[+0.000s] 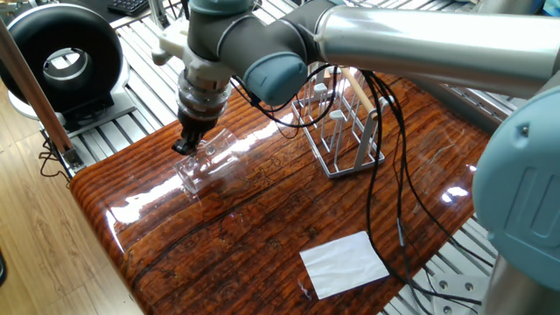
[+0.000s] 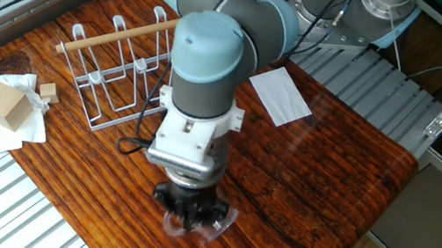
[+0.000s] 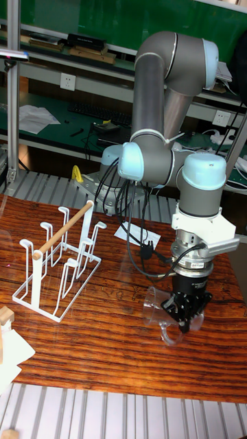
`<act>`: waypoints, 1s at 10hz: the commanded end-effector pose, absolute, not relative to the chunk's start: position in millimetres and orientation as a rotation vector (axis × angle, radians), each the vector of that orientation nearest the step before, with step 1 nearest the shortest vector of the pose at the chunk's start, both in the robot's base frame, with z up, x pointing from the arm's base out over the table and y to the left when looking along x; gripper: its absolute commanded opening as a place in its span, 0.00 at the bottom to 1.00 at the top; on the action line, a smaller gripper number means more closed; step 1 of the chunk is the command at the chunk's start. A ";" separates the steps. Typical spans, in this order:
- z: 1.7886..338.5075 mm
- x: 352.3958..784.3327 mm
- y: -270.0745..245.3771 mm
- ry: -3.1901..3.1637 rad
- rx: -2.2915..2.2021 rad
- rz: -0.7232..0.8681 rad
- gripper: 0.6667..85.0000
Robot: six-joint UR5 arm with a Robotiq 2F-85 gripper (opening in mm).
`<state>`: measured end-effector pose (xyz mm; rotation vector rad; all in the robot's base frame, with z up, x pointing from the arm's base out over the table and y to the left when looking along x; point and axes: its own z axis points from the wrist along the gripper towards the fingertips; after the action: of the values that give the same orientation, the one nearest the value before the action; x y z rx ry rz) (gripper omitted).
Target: Put the cup on the cup rack
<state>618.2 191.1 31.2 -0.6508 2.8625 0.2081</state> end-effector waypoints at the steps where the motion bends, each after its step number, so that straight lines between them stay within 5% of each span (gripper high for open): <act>1: 38.0 604.2 188.8 2.902 -0.641 0.236 0.00; 7: 45.3 586.4 175.5 2.900 -0.683 0.281 0.00; 10: 53.9 607.4 151.3 2.850 -0.763 0.104 0.01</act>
<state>596.7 165.3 46.1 -0.7279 2.8794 0.1834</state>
